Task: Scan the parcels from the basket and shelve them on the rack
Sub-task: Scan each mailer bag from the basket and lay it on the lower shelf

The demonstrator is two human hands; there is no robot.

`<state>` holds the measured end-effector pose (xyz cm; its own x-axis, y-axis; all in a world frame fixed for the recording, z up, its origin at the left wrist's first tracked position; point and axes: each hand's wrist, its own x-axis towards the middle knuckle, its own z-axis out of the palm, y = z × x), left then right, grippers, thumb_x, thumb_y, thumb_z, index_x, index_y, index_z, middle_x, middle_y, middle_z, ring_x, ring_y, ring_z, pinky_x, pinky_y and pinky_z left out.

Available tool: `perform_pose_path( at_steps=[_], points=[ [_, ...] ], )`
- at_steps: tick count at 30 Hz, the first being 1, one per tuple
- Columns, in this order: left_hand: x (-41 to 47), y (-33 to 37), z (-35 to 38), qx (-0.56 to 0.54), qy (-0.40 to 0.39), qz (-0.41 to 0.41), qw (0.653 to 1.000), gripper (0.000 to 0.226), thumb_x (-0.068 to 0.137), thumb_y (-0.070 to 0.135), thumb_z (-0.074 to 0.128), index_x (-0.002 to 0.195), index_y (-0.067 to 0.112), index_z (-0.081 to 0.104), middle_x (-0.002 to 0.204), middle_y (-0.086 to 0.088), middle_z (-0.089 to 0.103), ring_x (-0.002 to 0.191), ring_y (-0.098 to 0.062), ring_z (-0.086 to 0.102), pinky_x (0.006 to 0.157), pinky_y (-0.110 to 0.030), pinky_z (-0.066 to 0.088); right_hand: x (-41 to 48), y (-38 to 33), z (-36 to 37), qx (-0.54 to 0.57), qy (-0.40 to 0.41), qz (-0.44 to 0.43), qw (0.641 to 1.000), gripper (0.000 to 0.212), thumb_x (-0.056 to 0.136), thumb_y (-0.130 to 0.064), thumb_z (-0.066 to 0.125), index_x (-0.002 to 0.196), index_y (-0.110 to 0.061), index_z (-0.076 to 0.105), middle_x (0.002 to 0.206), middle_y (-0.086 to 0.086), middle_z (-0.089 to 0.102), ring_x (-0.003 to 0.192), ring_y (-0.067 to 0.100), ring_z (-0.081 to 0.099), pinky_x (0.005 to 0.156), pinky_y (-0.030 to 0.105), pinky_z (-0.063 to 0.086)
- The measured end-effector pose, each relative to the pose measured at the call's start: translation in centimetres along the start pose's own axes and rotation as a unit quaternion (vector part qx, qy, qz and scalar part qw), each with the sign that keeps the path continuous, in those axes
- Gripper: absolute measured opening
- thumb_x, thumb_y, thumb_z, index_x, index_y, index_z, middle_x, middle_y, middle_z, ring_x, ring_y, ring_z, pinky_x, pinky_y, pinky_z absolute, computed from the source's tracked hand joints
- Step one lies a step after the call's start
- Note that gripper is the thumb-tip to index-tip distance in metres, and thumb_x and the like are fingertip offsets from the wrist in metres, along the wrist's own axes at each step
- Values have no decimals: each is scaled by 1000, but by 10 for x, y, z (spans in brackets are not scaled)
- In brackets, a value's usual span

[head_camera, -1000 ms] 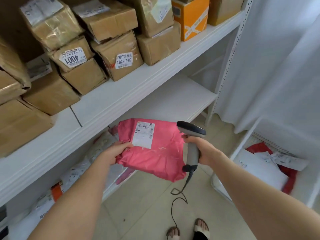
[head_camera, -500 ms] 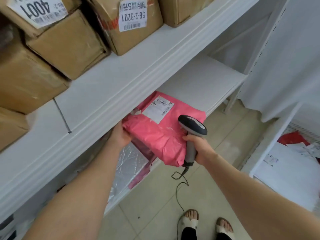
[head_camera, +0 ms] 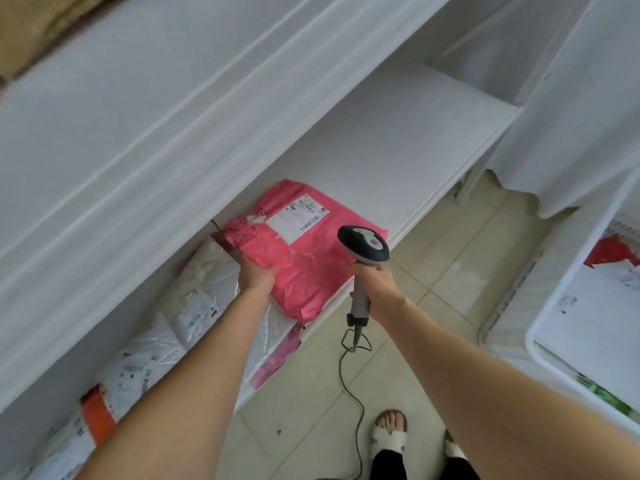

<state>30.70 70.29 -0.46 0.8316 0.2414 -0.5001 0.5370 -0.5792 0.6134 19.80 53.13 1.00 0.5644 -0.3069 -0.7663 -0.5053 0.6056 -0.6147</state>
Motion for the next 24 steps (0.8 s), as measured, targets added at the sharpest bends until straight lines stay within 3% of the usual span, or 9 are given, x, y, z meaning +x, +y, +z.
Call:
perform_pose_path(
  at_steps=[4,7,13,18,24],
  points=[
    [-9,6,7,95,47,-23,994,93,82,12,73,152,13,12,140,-28,36,120,-44,50,96,-44,45,3,5,-1,-15,-7,4,1000,18,84,-2,68,78,-15,58,75,2,53,68,14,50,64,29,45],
    [-15,11,9,139,52,-9,989,94,82,6,70,152,16,8,144,-26,23,121,-44,46,93,-46,47,4,2,1,-24,-6,1,1000,18,83,-2,68,77,-15,58,76,1,53,69,14,50,66,29,45],
    [-28,29,12,225,61,42,972,77,85,19,68,148,13,24,151,-23,18,136,-41,26,103,-48,38,-5,-6,-12,-15,13,14,1000,17,83,-2,67,77,-13,56,75,4,50,67,16,47,61,31,43],
    [-50,62,36,241,-3,129,962,51,87,13,60,136,15,44,144,-14,28,124,-31,44,91,-37,45,-23,-21,-38,37,3,10,999,15,82,-1,67,81,-15,60,83,3,63,73,18,58,62,27,46],
    [-97,103,84,260,-59,170,949,45,88,17,60,132,14,50,137,-14,35,115,-31,53,95,-33,44,-51,-44,-93,93,47,-2,995,12,82,-1,66,83,-12,62,75,4,65,63,14,59,60,26,47]
  ],
)
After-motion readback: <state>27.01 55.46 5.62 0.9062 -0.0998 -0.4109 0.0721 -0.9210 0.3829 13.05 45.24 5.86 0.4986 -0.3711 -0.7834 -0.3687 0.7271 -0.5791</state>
